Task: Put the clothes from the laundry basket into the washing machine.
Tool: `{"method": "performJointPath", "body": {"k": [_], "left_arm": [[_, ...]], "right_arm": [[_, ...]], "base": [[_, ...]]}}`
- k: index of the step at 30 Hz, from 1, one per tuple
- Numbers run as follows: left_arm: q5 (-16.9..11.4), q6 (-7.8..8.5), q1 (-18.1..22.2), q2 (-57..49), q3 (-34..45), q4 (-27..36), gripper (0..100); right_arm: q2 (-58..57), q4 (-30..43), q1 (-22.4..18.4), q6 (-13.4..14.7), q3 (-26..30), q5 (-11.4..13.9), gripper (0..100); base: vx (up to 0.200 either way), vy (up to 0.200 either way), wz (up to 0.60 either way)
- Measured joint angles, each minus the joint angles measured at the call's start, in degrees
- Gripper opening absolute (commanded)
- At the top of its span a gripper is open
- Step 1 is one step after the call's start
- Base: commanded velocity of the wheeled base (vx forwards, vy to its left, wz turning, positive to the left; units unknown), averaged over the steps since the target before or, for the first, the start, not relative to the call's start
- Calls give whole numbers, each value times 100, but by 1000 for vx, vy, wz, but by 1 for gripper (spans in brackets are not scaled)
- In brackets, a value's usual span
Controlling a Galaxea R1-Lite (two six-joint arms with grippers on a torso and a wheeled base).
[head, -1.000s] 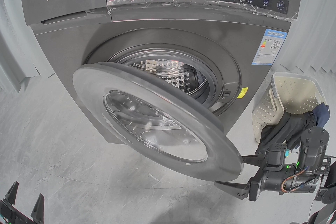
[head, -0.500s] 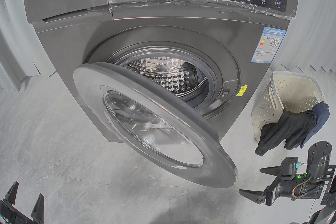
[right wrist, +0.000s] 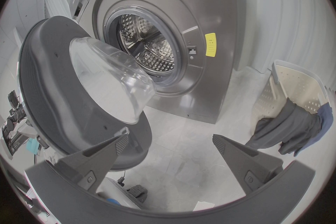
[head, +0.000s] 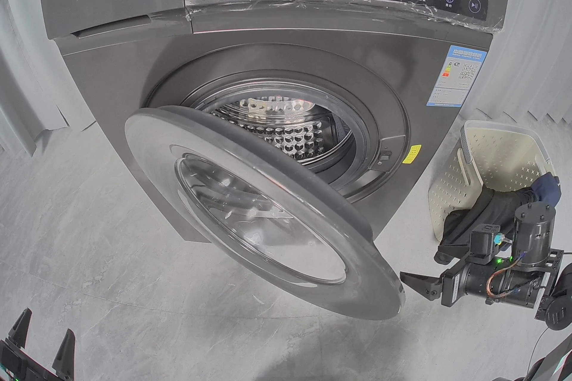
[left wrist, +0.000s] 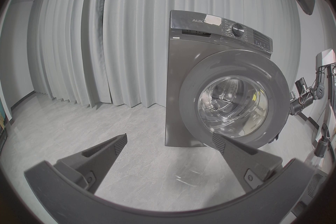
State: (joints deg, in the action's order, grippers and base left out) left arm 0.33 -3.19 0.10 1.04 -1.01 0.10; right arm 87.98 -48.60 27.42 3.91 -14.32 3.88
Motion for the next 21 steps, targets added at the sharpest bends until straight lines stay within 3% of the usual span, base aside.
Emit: {"method": "performJointPath", "body": {"k": [8,12,21], "left_arm": [[-1,0,-5,0,0,0,100],[-1,0,0,0,0,0,100],[0,2,-5,0,0,-2,100]], "right_arm": [[196,-4,625,66,-4,-5,100],[177,-57,974,246,57,0,100],[295,-96,813,319,-185,-150,100]], "base": [[0,0,0],[0,0,0],[-178,0,0]]}}
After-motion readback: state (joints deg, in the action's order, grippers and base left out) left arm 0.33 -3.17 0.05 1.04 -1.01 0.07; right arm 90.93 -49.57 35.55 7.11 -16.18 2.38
